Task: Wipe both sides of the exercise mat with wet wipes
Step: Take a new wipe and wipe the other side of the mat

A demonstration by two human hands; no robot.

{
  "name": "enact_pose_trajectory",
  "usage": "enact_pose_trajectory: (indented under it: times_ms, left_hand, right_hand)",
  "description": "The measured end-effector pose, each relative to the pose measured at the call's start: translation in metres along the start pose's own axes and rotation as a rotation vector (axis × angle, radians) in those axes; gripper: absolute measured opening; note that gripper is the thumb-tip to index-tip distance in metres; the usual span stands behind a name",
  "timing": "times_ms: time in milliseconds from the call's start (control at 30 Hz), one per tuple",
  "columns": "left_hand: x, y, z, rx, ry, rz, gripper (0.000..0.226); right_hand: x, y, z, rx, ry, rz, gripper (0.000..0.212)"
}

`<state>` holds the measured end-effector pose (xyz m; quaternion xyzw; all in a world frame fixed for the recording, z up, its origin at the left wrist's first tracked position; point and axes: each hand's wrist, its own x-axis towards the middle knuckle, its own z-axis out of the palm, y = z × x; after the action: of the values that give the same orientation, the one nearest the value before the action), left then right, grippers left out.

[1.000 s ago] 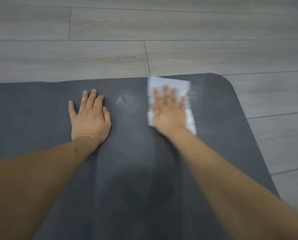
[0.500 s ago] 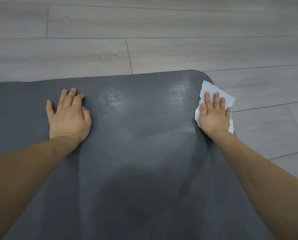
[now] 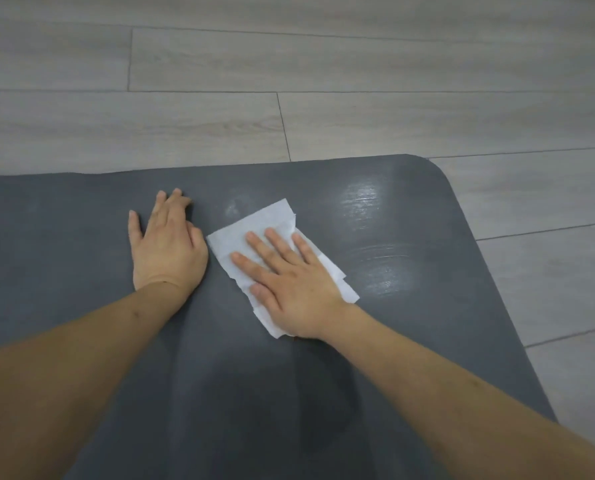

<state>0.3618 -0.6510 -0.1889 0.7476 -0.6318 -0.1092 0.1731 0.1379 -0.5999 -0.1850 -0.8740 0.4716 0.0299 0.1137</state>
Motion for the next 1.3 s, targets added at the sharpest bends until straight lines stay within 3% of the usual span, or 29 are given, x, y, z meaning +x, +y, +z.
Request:
enact_pose_trajectory:
  times_ms: [300, 467, 700, 800, 1067, 1167, 1300]
  left_hand:
    - [0.004, -0.004, 0.003, 0.078, -0.040, 0.028, 0.048]
    - [0.003, -0.004, 0.001, 0.089, -0.055, 0.033, 0.047]
    - [0.000, -0.001, -0.001, 0.092, -0.059, 0.039, 0.048]
    - [-0.001, 0.002, -0.001, 0.103, -0.057, 0.037, 0.049]
    - [0.004, -0.002, 0.000, 0.113, -0.059, 0.038, 0.048]
    - [0.004, -0.002, 0.000, 0.116, -0.064, 0.044, 0.047]
    - [0.003, 0.000, -0.001, 0.130, -0.075, 0.035, 0.046]
  right_hand:
    - [0.152, 0.035, -0.028, 0.036, 0.004, 0.288, 0.056]
    - [0.102, 0.016, -0.014, 0.042, 0.030, 0.226, 0.056]
    - [-0.062, -0.032, 0.014, 0.023, 0.030, 0.235, 0.057]
    - [-0.054, -0.026, 0.014, 0.031, 0.042, 0.264, 0.056]
    - [0.116, 0.086, -0.034, 0.079, 0.043, 0.436, 0.057]
    - [0.091, 0.098, -0.028, 0.083, 0.068, 0.444, 0.056]
    - [-0.035, 0.068, -0.005, 0.045, 0.119, 0.459, 0.055]
